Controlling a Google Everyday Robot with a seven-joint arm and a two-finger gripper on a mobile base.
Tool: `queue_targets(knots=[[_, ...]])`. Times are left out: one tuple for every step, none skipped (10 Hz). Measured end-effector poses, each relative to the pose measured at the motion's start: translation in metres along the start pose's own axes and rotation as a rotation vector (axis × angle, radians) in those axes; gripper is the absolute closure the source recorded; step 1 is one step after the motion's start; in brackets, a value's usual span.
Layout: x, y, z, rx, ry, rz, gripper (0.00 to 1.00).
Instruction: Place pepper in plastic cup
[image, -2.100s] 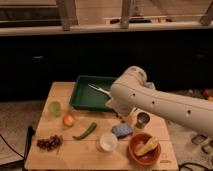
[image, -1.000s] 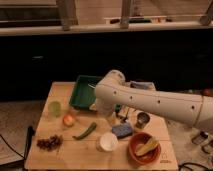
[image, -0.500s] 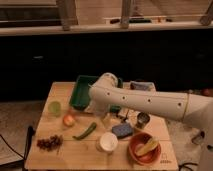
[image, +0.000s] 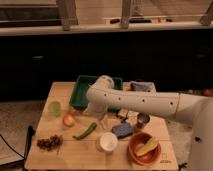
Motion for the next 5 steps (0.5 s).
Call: queue_targets(knots=[[0.001,0.002,0.011,-0.003,-0.009,0.009,0.2],[0.001,0.003,0.017,-0.004,-0.016,0.016,0.2],[0.002,0.003,0.021,-0.004,-0.022,0.023,0.2],[0.002,0.003,0.024,-0.004,-0.027,0.027,0.2],[0.003,0.003,0.03,-0.005,-0.032,0.031,0.2]])
